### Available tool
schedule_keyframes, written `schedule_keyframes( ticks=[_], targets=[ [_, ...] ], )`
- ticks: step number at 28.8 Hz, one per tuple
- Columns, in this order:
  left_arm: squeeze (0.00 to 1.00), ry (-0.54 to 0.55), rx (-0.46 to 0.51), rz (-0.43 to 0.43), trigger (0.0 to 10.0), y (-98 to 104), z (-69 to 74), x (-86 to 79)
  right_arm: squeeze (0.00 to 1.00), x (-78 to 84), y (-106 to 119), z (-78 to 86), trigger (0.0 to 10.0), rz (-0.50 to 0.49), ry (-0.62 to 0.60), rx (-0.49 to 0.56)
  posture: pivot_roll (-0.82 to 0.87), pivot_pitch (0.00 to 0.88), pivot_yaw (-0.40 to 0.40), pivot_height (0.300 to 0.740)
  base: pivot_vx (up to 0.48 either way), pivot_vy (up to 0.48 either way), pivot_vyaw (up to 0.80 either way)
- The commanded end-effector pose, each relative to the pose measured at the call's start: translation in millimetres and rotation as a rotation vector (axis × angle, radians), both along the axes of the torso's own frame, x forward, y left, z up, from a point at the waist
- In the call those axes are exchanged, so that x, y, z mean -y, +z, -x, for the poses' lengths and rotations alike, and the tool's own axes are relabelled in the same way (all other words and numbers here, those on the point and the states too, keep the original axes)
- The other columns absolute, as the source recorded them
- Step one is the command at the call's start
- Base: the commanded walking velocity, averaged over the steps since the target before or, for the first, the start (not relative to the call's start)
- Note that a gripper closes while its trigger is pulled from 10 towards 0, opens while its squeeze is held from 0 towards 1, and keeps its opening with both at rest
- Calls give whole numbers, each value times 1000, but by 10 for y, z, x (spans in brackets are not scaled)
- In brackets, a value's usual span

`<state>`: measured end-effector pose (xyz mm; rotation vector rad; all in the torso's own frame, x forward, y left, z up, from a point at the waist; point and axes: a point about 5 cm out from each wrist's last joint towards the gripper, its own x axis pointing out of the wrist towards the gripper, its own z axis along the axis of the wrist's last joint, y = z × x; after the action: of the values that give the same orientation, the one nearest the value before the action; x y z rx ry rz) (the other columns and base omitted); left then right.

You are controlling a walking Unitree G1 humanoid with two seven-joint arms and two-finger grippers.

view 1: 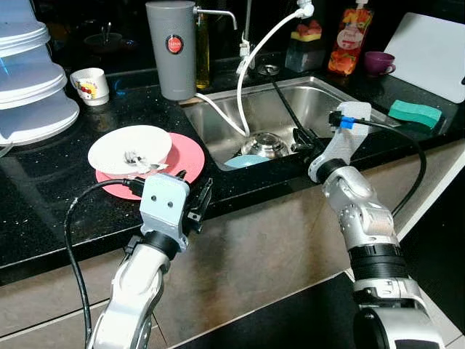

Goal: Kitchen organization

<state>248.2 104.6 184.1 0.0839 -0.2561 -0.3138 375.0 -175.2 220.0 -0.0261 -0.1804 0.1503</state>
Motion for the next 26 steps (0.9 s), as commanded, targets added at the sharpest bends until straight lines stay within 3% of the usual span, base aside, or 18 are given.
schedule_keyframes(
  ticks=[1, 4, 9, 19, 20, 26],
  targets=[
    [0, 11, -4, -4, 10000, -12, 4, -17, 0, -26, -30, -26, 10000, 50, -25, -20, 104, 0, 1, 740, 0, 0, 0],
    [0, 10, -6, -2, 10000, -25, 26, 4, 0, 10, -94, -61, 10000, 117, -78, -64, 109, 0, -6, 740, 0, 0, 0],
    [0, 5, -5, -1, 10000, -17, 34, 31, 0, 54, -145, -96, 10000, 115, -125, -113, 118, 0, -12, 740, 0, 0, 0],
    [0, 17, -3, -1, 10000, -9, 37, 17, 31, 3, -73, -147, 10000, 122, -121, -89, 117, 0, -16, 740, 0, 0, 0],
    [0, 20, -1, -1, 10000, -4, 36, 18, 984, 0, -54, -154, 10000, 86, -115, -79, 119, 0, -19, 740, 0, 0, 0],
    [0, 26, 5, 3, 10000, 12, 30, 11, 1000, 13, 13, -163, 10000, 25, -107, -48, 115, 0, -18, 740, 0, 0, 0]
  ],
)
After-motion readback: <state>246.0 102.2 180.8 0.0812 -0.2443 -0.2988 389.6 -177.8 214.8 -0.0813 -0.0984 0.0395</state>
